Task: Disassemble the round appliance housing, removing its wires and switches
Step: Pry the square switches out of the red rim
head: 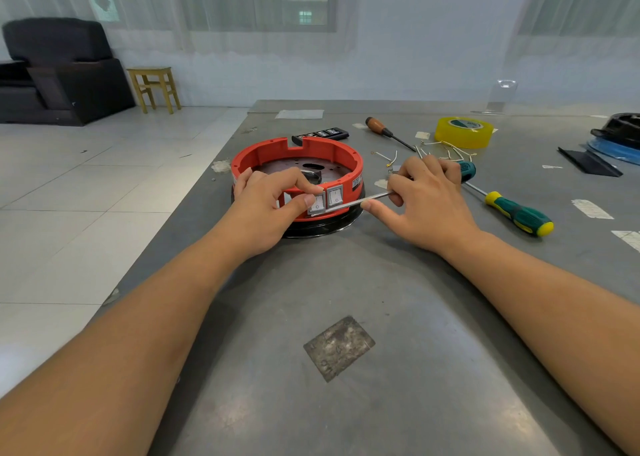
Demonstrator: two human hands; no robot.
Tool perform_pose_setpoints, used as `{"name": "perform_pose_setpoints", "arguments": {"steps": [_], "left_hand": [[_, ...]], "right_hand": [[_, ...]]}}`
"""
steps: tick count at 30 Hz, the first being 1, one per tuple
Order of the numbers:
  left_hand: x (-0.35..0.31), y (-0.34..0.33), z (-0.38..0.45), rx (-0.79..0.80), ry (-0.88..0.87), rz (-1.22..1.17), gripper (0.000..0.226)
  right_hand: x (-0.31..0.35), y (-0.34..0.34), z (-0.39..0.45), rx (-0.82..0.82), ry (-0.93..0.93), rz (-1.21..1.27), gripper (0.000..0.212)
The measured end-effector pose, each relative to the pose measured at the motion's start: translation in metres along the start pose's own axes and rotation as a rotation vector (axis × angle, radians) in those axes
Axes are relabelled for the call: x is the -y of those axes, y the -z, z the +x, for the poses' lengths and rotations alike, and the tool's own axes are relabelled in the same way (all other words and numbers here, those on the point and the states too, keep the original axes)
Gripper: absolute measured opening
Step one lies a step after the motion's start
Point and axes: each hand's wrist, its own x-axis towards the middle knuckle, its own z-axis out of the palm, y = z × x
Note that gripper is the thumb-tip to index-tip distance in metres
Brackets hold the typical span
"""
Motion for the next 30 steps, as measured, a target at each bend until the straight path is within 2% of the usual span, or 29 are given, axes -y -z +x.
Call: {"name": "perform_pose_setpoints", "arguments": {"steps": [8, 14, 21, 30], "left_hand": [[0.002, 0.000, -0.003, -0.003, -0.027, 0.016, 0.015], [0.006, -0.002, -0.005, -0.011, -0.066, 0.003, 0.026], [0.009, -0.005, -0.006, -0.041, -0.079, 0.020, 0.033], [0.005, -0.004, -0.007, -0.050, -0.064, -0.004, 0.034]], "right_hand": [[-0.019, 0.009, -0.001, 0.062, 0.027, -0.127, 0.071], [-0.030, 0.015, -0.005, 0.051, -0.068, -0.062, 0.071], [-0.018, 0.012, -0.002, 0.034, -0.040, -0.089, 0.069], [-0.023, 0.002, 0.002, 0.091, -0.047, 0.033, 0.078]]}}
